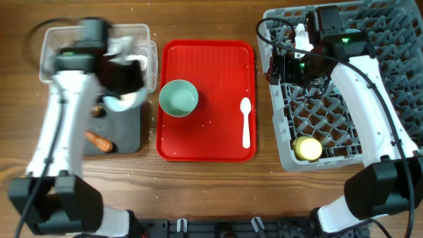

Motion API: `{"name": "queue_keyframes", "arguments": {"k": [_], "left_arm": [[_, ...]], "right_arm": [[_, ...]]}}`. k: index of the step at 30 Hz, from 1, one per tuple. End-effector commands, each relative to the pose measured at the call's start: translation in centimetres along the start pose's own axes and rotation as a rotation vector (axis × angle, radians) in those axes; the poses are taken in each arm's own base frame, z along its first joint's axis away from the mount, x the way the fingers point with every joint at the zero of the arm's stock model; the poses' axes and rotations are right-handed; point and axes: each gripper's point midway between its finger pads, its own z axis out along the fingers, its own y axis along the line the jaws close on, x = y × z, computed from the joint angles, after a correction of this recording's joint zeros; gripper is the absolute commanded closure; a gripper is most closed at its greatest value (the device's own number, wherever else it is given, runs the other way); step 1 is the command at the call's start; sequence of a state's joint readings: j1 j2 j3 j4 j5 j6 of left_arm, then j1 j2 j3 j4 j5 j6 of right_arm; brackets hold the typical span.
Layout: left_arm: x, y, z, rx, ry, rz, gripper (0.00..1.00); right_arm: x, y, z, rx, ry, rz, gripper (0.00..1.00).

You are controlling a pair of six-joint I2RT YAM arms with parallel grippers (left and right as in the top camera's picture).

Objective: Sort waste into correct bins and load items into the dishwasher rack
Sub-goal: 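Tip the rice bowl over the black tray to empty the rice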

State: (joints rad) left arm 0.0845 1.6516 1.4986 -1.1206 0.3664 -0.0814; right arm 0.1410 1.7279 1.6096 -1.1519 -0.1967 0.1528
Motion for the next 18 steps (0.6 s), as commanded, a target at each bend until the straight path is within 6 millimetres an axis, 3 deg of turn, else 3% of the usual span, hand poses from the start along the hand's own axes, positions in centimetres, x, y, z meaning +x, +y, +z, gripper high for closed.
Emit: {"name": "queue_keyframes", "arguments": {"k": [1,4,8,13,18], "left_arm": [[-0.1,3.2,-1.0,0.254,-0.012,-0.075,0.96],[0.5,5.7,-1.4,0.427,-0.068,-0.132,0.96],[1.4,7.5,-1.7,0.634,-0.183,-0.166,0.96],[2.0,8.4,-3.9,0.88,-0.388,-0.183,0.96],[1.4,8.7,-6.6,1.014,-0.46,-0.282,0.96]], "right_arm": [[-0.1,-0.2,-0.3,0.015,-0.013,0.0,0.0],[-0.1,-0.2,-0.3,0.015,-0.013,0.0,0.0],[-0.1,-0.2,-0.3,0.014,-0.012,0.002,0.0],[0.2,-0.2,-0.3,0.016,-0.002,0.004,0.0],[0.3,-0.2,-0.3,0.017,0.004,0.005,0.0]]}}
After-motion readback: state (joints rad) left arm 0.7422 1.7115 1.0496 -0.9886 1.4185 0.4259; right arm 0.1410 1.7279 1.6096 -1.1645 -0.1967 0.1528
